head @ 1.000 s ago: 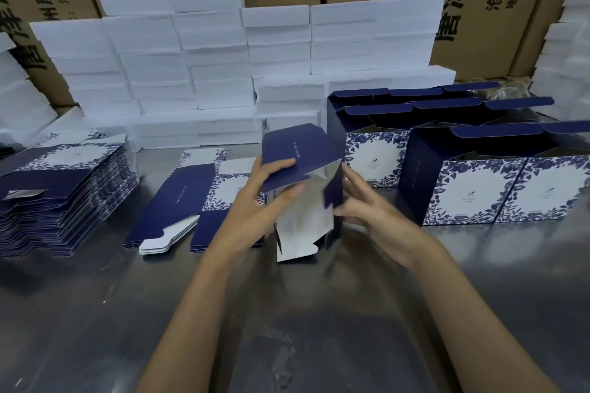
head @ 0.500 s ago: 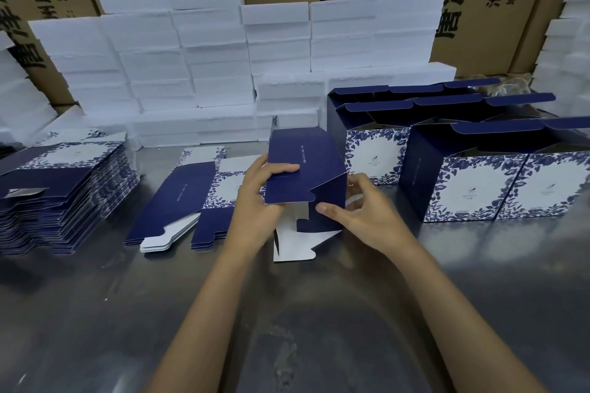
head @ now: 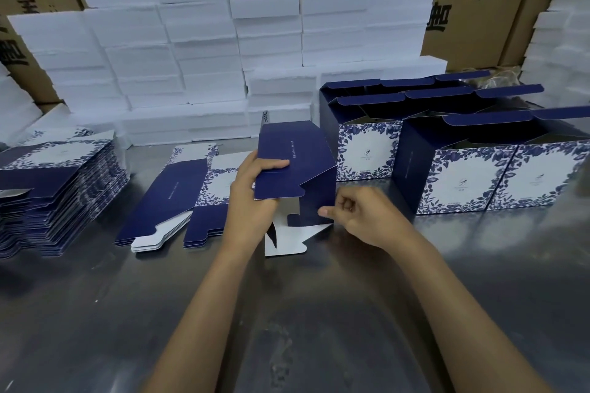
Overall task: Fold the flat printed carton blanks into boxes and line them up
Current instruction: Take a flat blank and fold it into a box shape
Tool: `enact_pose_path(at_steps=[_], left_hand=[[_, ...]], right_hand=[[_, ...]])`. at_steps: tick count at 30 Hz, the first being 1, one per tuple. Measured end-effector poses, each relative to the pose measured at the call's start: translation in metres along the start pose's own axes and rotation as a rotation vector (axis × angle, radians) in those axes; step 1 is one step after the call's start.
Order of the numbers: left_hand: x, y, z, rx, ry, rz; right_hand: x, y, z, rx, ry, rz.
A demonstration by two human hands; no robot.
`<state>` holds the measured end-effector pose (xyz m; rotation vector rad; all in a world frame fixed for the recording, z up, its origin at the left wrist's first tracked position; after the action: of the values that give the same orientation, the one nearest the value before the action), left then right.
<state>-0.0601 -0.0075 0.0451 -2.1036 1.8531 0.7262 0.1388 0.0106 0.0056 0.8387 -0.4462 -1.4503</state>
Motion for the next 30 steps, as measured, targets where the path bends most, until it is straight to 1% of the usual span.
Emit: enact_pose_path(at_steps=[3,8,10,12,14,18,22,25,27,30], left_hand=[[-0.001,0.000,0.001,-0.002,0.013,0.010],[-0.001,0.000,0.002,0.005,0.024,-0.005],[-0.001,-0.001,0.003,0.007,0.025,-0.009],[-0.001,-0.001,0.003,0.011,0.032,-0.020],[-0.002,0.000,0.003,0.011,0.033,-0.026],[-0.002,0.001,0.004,0.011,0.028,-0.014],[-0.002,0.001,0.004,0.031,0.026,-0.019],[-0.002,0.002,0.004,0.011,0.018,-0.011],[-0.003,0.003,0.003,0.013,0.019,0.017],[-0.003,0.002,0.001,0.009,0.017,0.025]], right_hand=[[-0.001,0.002,0.006,0.015,0.056,-0.071],[-0.001,0.004,0.005,0.001,0.040,-0.053],[0.000,0.007,0.008,-0.019,0.062,-0.097],[0.001,0.009,0.013,-0.017,0.127,-0.163],[0.002,0.009,0.015,-0.004,0.152,-0.185],[0.003,0.008,0.015,-0.056,0.119,-0.181],[0.003,0.008,0.021,-0.045,0.162,-0.269],[0.005,0.010,0.023,-0.058,0.119,-0.252],[0.007,0.015,0.026,-0.176,0.062,-0.279],[0.009,0.023,0.037,-0.492,0.026,-0.369]])
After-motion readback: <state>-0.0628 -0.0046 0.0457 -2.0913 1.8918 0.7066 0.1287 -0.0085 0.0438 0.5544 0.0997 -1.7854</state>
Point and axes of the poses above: each hand's wrist, its own x-axis away from the middle knuckle, its own y-axis out of the back of the hand, z = x × y, the point moved 3 cm from there along -x, towards the middle knuckle, and after that the axes turned 2 degrees about -z, right-handed, at the moved point
